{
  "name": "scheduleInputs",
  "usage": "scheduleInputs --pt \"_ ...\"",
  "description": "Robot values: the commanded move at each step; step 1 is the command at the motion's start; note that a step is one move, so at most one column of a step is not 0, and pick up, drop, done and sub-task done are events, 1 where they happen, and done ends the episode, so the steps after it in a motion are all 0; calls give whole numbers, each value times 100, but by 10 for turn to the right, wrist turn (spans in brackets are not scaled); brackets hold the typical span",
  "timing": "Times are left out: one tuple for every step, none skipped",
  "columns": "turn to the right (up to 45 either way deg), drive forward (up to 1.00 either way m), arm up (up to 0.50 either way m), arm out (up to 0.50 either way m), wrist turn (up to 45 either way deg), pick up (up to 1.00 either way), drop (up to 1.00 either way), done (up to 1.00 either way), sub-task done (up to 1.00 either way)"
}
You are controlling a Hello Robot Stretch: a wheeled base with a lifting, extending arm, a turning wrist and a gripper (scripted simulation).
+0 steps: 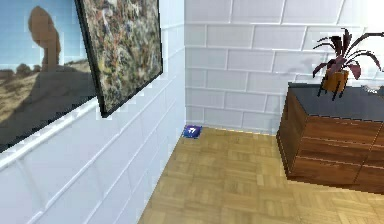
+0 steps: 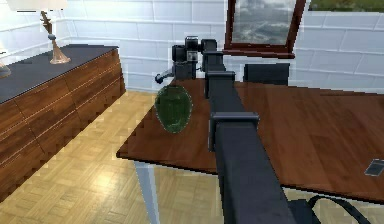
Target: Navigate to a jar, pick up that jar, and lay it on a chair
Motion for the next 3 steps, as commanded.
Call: scheduleInputs --pt "0 0 -24 0 0 0 0 0 0" --pt "0 0 0 0 0 100 0 0 0" --pt "0 0 10 0 0 0 0 0 0"
